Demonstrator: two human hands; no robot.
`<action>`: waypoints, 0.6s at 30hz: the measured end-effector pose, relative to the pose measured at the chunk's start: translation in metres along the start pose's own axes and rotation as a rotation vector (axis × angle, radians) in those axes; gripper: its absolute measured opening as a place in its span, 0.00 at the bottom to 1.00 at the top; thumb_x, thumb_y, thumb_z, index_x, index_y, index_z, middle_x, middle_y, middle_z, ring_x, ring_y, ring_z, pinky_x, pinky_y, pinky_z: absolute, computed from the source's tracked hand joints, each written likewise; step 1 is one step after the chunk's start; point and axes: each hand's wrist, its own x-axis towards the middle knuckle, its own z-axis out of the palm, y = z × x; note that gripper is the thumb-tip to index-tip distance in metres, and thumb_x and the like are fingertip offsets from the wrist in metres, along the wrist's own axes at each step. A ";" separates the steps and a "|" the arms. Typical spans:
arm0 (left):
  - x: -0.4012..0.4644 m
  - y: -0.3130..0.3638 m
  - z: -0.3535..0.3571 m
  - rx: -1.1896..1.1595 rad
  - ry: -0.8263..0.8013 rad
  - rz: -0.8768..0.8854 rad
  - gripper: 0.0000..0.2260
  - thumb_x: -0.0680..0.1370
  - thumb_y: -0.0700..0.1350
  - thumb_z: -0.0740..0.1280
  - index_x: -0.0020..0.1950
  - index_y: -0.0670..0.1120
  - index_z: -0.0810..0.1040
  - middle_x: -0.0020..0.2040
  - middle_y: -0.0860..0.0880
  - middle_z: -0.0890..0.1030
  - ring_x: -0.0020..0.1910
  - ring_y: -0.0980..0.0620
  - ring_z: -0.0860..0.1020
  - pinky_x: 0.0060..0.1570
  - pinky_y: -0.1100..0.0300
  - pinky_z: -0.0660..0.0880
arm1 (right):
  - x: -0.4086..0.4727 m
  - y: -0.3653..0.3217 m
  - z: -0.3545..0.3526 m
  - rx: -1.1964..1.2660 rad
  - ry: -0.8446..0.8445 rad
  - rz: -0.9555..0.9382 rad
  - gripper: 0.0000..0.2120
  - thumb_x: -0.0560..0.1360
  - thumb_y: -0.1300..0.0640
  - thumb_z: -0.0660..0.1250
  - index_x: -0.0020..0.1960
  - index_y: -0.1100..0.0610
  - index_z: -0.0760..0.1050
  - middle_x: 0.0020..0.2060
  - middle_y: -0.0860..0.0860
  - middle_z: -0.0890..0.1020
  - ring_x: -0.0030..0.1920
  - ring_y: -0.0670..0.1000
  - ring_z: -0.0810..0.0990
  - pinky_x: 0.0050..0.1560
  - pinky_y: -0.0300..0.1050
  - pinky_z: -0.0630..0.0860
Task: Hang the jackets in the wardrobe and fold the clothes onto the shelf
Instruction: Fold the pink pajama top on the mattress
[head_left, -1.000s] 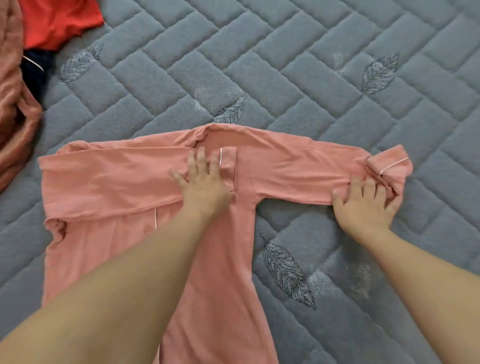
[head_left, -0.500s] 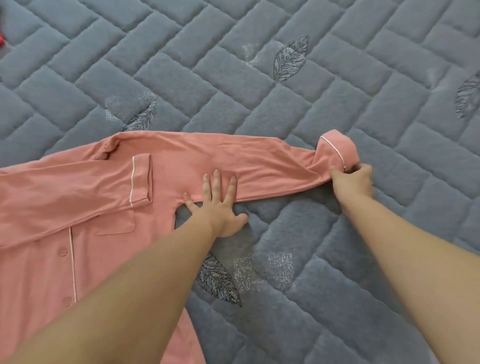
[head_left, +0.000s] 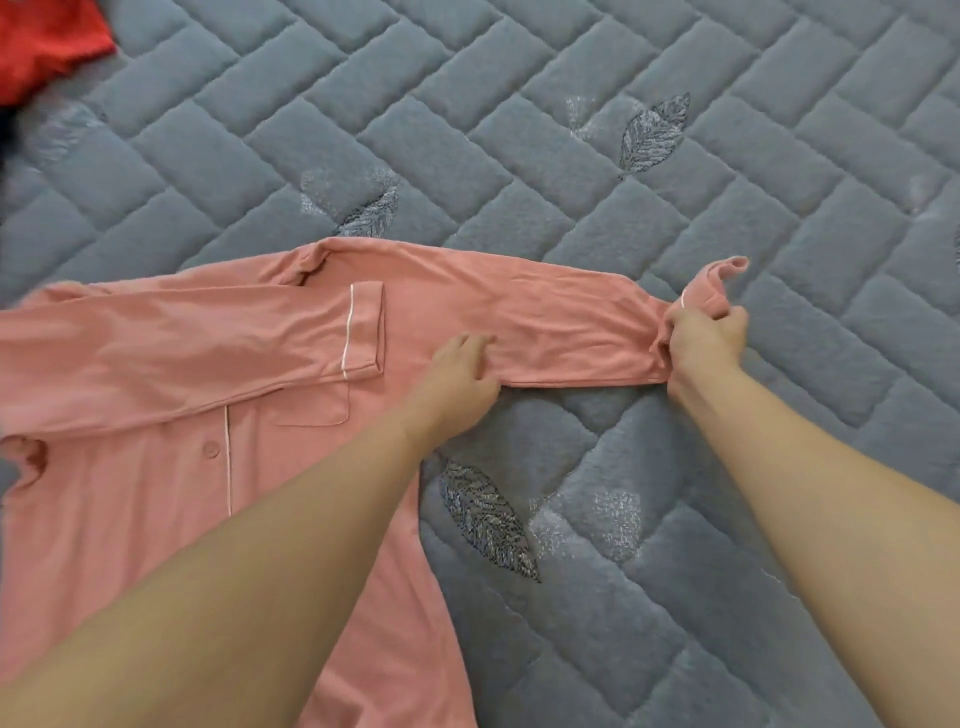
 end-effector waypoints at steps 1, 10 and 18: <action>-0.012 -0.010 -0.015 -0.093 0.080 -0.018 0.23 0.78 0.40 0.61 0.74 0.47 0.68 0.71 0.45 0.69 0.66 0.50 0.70 0.67 0.59 0.64 | -0.016 -0.002 0.016 0.006 -0.032 -0.038 0.15 0.70 0.70 0.61 0.42 0.51 0.61 0.35 0.51 0.69 0.29 0.49 0.67 0.25 0.39 0.66; -0.112 -0.180 -0.194 -0.656 0.464 -0.459 0.13 0.76 0.31 0.55 0.46 0.43 0.77 0.44 0.43 0.80 0.41 0.46 0.78 0.41 0.58 0.74 | -0.226 0.006 0.209 -0.423 -0.592 -0.611 0.10 0.70 0.65 0.64 0.42 0.51 0.67 0.36 0.44 0.71 0.37 0.47 0.70 0.40 0.41 0.67; -0.117 -0.265 -0.261 -0.809 0.470 -0.704 0.12 0.81 0.49 0.59 0.49 0.42 0.76 0.48 0.42 0.78 0.45 0.43 0.78 0.50 0.48 0.77 | -0.307 0.080 0.271 -1.124 -1.054 -1.105 0.28 0.76 0.48 0.66 0.74 0.51 0.65 0.76 0.51 0.63 0.75 0.54 0.61 0.75 0.52 0.54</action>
